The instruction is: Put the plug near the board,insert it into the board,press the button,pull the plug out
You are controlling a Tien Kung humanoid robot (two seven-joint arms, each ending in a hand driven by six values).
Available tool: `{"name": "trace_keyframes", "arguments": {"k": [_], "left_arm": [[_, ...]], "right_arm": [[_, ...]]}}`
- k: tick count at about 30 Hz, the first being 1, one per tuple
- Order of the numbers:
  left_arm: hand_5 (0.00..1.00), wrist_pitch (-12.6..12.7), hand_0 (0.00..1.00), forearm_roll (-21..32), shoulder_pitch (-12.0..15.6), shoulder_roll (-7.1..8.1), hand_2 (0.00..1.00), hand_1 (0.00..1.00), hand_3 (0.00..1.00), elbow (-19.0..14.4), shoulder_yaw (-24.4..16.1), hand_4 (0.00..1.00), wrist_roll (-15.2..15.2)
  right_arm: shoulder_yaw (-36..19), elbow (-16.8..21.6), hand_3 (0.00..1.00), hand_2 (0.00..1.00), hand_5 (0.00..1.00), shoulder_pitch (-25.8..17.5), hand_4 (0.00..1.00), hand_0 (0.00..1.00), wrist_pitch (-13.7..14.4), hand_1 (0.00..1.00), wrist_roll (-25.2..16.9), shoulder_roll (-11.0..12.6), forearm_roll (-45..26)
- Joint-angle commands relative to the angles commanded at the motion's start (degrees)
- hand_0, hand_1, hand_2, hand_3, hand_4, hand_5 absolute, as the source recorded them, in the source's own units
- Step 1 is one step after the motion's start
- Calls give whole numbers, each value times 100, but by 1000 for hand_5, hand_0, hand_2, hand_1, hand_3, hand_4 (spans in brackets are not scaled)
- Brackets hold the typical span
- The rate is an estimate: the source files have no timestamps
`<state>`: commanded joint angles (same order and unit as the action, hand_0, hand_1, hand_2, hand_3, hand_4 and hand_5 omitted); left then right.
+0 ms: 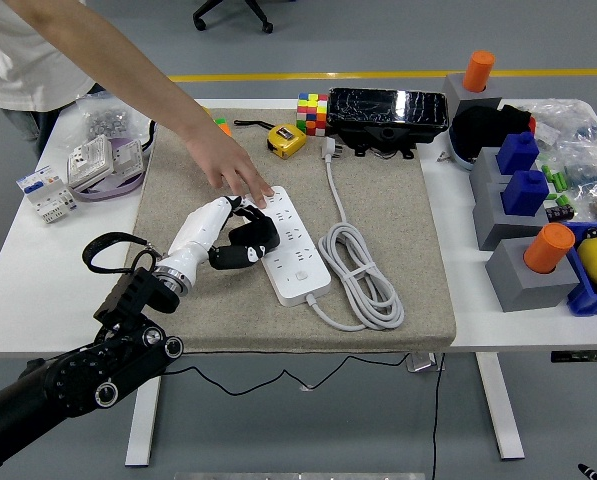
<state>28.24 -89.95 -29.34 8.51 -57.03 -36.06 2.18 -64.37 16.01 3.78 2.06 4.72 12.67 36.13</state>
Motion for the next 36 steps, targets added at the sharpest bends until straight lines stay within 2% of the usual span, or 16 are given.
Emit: {"name": "trace_keyframes", "arguments": {"k": [5,6,11,12,17,18,21,26,34,36], "left_arm": [[184,0,607,76,-38,-49,586,643,603,142,60,832,16],[143,5,408,91,-41,-54,507,461,564,151,66,771,11],[143,40,408,203,-54,-77,507,461,564,168,108,771,-15],[2,54,306,234,-53,-79,421,334,552,167,115,607,-24],[2,66,306,229,-50,-83,421,334,552,155,129,607,15],[2,65,276,225,-50,-84,353,279,558,160,130,577,27],[2,96,276,231,-49,-87,353,279,558,185,135,577,-15],[2,259,267,387,-37,-85,341,267,557,206,136,570,-371],[2,614,267,625,-20,-70,339,264,559,218,89,573,-1203],[2,673,270,632,-6,-70,337,264,558,228,68,573,-1315]], "right_arm": [[7,-3,552,629,411,-2,892,522,3,633,0,4,-5],[5,-6,552,630,411,-2,892,523,3,633,1,2,-4],[1,-8,552,630,411,-5,892,523,3,633,3,3,-9],[-4,-6,552,629,411,-7,892,523,5,632,1,4,-6],[3,-9,552,629,411,-12,892,523,5,632,2,3,-9],[3,-9,552,622,410,-13,891,523,5,633,1,2,-10],[4,-6,552,622,410,-13,891,523,6,633,0,0,-10],[11,-2,551,622,410,-11,891,526,9,632,-4,5,-8],[2,-4,551,622,410,-14,891,523,13,633,-8,3,-6],[5,-4,551,622,410,-14,891,522,13,632,-8,3,-8]]}}
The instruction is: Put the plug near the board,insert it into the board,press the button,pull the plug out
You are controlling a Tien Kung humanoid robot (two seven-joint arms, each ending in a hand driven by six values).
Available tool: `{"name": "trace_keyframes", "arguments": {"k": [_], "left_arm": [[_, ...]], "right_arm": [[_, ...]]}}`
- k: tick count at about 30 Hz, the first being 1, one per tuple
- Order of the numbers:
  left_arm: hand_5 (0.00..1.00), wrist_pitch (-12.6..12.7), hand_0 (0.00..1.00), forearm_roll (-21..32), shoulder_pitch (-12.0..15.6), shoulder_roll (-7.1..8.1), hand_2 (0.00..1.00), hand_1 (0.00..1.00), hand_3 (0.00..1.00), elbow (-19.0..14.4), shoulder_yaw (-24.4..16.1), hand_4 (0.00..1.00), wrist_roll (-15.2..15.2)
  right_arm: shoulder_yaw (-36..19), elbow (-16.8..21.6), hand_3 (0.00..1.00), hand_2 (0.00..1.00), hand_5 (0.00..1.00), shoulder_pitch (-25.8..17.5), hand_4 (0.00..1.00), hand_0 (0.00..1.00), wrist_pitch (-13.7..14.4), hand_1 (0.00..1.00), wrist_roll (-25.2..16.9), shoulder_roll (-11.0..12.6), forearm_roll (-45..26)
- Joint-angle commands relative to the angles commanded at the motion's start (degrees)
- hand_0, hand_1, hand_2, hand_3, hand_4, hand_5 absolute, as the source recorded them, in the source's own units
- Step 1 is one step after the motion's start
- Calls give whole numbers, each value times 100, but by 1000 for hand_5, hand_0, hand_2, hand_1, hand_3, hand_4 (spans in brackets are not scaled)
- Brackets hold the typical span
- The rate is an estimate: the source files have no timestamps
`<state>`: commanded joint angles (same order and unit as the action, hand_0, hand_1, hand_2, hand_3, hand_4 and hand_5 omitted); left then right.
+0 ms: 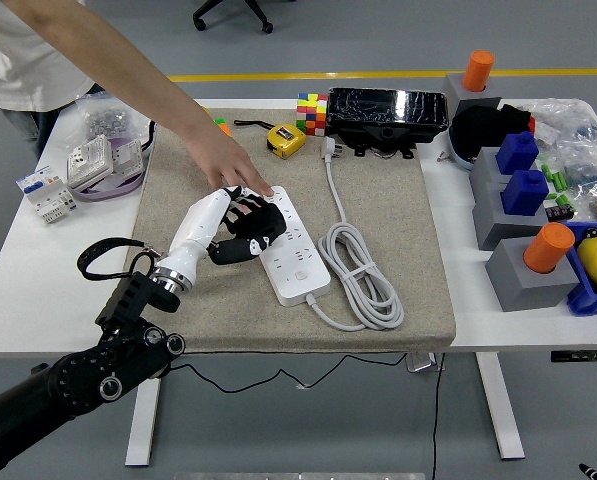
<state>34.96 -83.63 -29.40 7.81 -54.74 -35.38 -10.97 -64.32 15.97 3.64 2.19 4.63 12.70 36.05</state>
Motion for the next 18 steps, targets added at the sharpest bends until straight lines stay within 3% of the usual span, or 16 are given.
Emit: {"name": "trace_keyframes", "arguments": {"k": [11,18], "left_arm": [[2,-16,283,-116,192,162,339,261,561,286,-77,574,-19],[2,183,303,3,333,267,345,274,564,301,-183,578,-291]], "right_arm": [[-5,1,551,622,410,-2,891,524,-1,632,0,-2,15],[-21,-1,551,622,410,-7,891,524,-1,632,3,-11,29]]}}
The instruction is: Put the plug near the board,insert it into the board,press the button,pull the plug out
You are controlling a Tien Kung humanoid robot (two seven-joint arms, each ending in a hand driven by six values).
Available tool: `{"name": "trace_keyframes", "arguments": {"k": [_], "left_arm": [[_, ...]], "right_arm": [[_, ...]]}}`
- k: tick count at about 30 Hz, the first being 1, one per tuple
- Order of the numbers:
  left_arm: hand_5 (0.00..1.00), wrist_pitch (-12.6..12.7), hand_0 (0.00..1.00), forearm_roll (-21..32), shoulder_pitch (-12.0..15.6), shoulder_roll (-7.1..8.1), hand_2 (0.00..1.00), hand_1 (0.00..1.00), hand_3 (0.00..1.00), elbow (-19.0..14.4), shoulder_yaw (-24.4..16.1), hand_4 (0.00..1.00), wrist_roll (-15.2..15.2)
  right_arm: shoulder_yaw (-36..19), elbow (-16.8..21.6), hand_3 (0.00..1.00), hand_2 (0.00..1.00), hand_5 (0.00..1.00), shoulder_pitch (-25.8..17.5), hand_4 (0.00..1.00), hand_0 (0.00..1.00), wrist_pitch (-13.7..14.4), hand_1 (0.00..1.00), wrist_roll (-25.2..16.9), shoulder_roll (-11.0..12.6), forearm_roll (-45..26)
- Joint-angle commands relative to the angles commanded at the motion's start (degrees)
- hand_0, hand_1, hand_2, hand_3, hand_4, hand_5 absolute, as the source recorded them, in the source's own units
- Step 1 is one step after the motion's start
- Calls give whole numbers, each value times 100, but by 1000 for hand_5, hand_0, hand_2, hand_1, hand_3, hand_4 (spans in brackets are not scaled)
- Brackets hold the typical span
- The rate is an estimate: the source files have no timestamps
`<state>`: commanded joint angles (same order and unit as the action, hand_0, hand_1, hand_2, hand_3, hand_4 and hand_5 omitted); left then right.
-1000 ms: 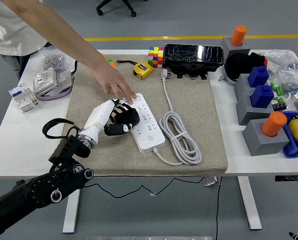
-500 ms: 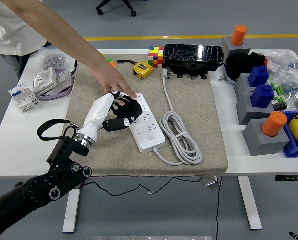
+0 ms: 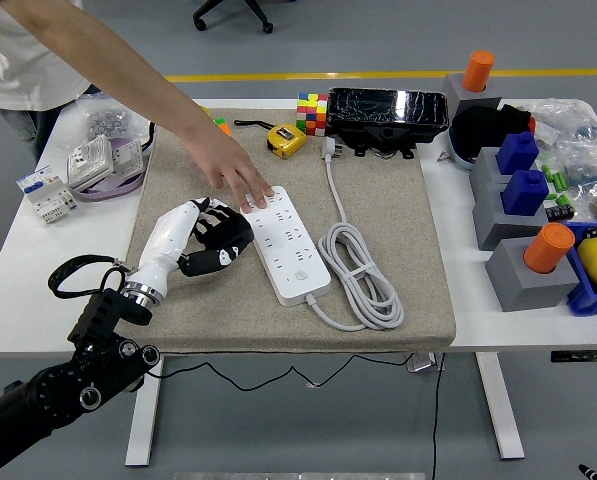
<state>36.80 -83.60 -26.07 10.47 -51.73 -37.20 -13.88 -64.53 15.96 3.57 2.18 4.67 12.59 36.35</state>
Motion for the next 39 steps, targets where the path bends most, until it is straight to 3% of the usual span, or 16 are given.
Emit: {"name": "trace_keyframes", "arguments": {"k": [5,6,11,12,23,24,34,35,36,39], "left_arm": [[2,-59,303,-77,13,17,345,274,564,61,11,578,108],[2,-68,346,-92,17,18,485,414,567,68,11,629,143],[2,-105,346,-189,34,20,485,414,567,107,18,629,328],[2,-116,490,-196,37,22,530,544,567,111,16,785,344],[2,-234,499,-404,98,82,560,597,580,24,-76,817,646],[172,-236,619,-402,108,87,738,725,769,15,-89,993,642],[182,-369,623,-333,230,193,767,744,796,-294,-350,998,755],[182,-380,623,-290,236,209,767,744,796,-335,-370,998,753],[260,-386,621,-217,240,229,769,745,802,-381,-386,998,714],[260,-330,621,308,235,285,769,745,802,-483,-416,998,260]], "right_arm": [[-1,12,551,622,410,9,891,524,2,632,-3,0,6],[0,13,551,622,410,10,891,524,2,632,-2,0,6],[1,10,551,622,410,5,891,524,3,632,0,1,10],[3,8,551,622,410,2,891,523,3,632,1,2,8],[-22,19,551,622,410,10,891,523,2,632,2,5,22],[-22,19,552,622,410,11,891,522,3,633,1,5,22],[-24,24,551,622,410,24,891,523,-2,632,4,16,36],[-28,26,551,622,410,31,891,523,-3,632,5,20,41],[-34,27,552,622,409,35,891,522,-3,633,5,22,43],[-49,23,552,622,409,46,891,522,-6,633,9,24,45]]}}
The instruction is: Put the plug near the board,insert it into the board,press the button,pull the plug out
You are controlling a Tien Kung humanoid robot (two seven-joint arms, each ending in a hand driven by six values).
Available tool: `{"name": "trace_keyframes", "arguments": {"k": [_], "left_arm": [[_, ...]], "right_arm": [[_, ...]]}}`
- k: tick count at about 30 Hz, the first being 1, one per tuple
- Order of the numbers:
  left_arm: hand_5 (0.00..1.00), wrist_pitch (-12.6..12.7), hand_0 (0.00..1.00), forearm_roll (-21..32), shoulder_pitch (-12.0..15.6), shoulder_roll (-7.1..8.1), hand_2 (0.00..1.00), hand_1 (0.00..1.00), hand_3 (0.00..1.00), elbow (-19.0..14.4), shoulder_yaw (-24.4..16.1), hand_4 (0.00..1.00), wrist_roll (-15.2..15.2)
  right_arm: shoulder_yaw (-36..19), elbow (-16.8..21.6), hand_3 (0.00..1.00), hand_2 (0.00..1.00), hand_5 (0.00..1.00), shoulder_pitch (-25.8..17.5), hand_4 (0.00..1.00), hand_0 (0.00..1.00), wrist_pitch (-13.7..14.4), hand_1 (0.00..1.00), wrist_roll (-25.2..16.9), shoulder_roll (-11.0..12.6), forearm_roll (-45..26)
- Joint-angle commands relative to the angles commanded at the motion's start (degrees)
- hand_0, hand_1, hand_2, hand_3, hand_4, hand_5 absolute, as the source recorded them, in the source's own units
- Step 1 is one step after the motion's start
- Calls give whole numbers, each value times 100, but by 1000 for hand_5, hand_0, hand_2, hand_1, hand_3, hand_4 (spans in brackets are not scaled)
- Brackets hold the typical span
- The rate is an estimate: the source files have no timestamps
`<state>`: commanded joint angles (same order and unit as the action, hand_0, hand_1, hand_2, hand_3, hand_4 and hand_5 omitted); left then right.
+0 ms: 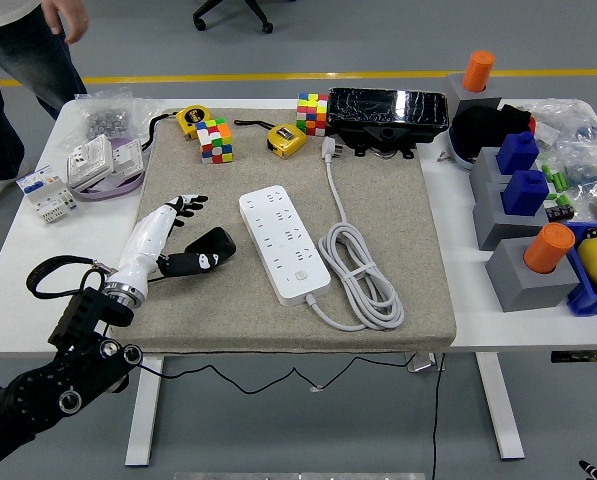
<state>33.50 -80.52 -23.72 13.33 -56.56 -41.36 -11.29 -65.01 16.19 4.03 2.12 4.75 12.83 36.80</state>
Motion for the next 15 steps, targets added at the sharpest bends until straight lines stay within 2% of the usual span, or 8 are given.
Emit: {"name": "trace_keyframes", "arguments": {"k": [2,3,6,8,9,15], "left_arm": [[260,83,621,409,4,28,769,745,802,-56,-35,998,-386],[379,103,597,667,12,42,708,692,774,-87,-61,905,-582],[379,75,597,1355,43,85,708,692,774,-201,-146,905,-1029],[379,50,597,1779,53,102,708,692,774,-237,-187,905,-1125],[409,38,594,1906,54,108,694,685,759,-248,-209,897,-1161],[432,20,575,2398,17,127,677,663,747,-279,-312,887,-1326]], "right_arm": [[0,-6,552,622,409,9,891,522,-2,633,4,0,-2],[1,-7,551,622,410,14,891,523,-4,633,4,-1,-3],[11,-4,551,622,410,29,891,523,-9,633,4,1,-2],[26,-9,551,622,410,35,891,523,-11,633,6,4,-5],[29,-10,551,622,410,38,891,523,-11,633,6,9,-5],[54,-11,551,622,410,49,891,522,-9,633,3,30,-15]]}}
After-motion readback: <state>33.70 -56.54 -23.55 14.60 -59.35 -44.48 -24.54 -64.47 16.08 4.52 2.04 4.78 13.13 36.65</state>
